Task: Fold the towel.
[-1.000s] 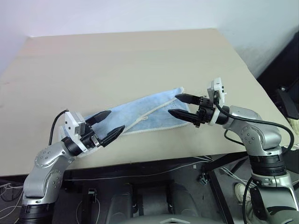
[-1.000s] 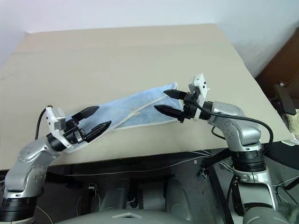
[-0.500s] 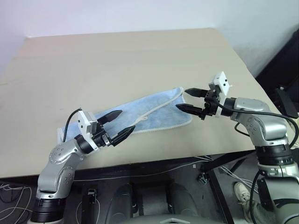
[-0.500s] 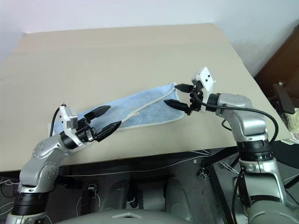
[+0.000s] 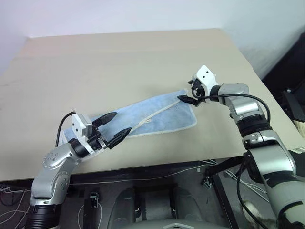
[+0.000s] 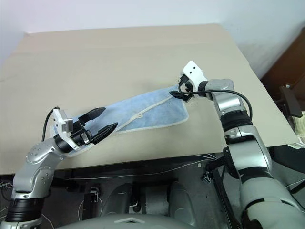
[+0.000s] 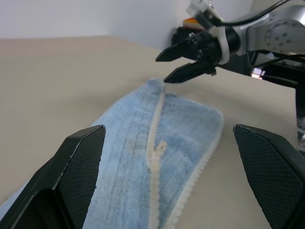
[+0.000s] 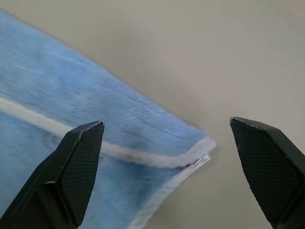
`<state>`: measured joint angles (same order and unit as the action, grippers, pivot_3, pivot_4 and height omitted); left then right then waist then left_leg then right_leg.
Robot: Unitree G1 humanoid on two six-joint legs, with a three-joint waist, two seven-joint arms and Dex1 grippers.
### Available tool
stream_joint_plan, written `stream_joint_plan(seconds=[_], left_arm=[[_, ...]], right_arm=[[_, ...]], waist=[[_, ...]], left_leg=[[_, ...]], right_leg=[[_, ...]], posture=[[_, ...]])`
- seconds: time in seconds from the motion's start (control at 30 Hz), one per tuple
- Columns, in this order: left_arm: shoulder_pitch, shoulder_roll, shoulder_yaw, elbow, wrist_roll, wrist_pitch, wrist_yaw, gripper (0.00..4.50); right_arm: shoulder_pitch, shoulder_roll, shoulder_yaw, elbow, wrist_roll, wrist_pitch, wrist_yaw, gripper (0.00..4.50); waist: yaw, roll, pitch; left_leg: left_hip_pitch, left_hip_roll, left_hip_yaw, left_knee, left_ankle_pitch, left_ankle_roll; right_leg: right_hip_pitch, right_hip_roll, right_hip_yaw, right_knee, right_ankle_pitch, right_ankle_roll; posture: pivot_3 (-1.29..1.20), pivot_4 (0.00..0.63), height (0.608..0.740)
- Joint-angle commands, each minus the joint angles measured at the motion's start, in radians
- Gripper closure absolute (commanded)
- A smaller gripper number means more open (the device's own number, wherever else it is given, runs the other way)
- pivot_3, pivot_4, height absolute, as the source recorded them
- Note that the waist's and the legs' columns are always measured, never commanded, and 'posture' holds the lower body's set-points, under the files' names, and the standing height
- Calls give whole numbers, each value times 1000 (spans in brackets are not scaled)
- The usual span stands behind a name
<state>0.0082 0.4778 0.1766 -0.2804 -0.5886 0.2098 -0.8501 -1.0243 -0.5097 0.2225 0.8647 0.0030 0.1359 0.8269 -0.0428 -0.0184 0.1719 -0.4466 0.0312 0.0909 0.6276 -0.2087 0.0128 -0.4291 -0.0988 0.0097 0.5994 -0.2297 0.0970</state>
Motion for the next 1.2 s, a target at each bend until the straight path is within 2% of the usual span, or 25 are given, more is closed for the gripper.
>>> stream_joint_plan(seconds=[0.03,0.2,0.37,0.57,0.73,1.0,1.2], left_arm=[[28,9,27,-44,7,-30,8,0],[82,6,40,-52,16,-61,9,0],[130,-1,45,-59,20,-91,7,0],[158,1,46,-73,16,-102,6,0],[172,11,60,-80,16,-109,5,0],[112,25,30,-82,14,-74,22,0],[115,21,19,-84,9,-74,12,0]], right_arm=[[-90,4,16,137,-79,-125,-18,48],[-142,9,26,248,-134,-225,29,48],[-158,36,39,314,-193,-290,9,48],[-167,70,22,349,-213,-308,-17,48],[-172,54,4,358,-214,-314,-28,48],[-194,96,-10,389,-228,-317,-138,48],[-199,132,17,405,-275,-396,-189,48]], waist=[[-3,0,0],[-4,0,0],[-6,1,0],[-12,1,0],[-21,1,0],[-31,2,0],[-28,2,0]], left_leg=[[0,0,1,0,-1,0],[1,1,1,-1,-1,-1],[1,1,1,-1,-1,-1],[1,1,1,-2,-1,-1],[1,0,1,-2,-1,-2],[2,0,1,-3,-1,-2],[3,1,2,-5,0,-3]], right_leg=[[0,0,0,0,0,0],[-1,1,0,0,0,0],[-1,0,1,1,0,0],[-1,-2,1,1,0,0],[-1,-3,1,1,0,0],[-1,-3,1,1,0,0],[-1,0,2,1,0,0]], posture=[[0,150,740],[0,150,740],[0,150,740],[0,150,740],[0,150,740],[0,150,740],[0,150,740]])
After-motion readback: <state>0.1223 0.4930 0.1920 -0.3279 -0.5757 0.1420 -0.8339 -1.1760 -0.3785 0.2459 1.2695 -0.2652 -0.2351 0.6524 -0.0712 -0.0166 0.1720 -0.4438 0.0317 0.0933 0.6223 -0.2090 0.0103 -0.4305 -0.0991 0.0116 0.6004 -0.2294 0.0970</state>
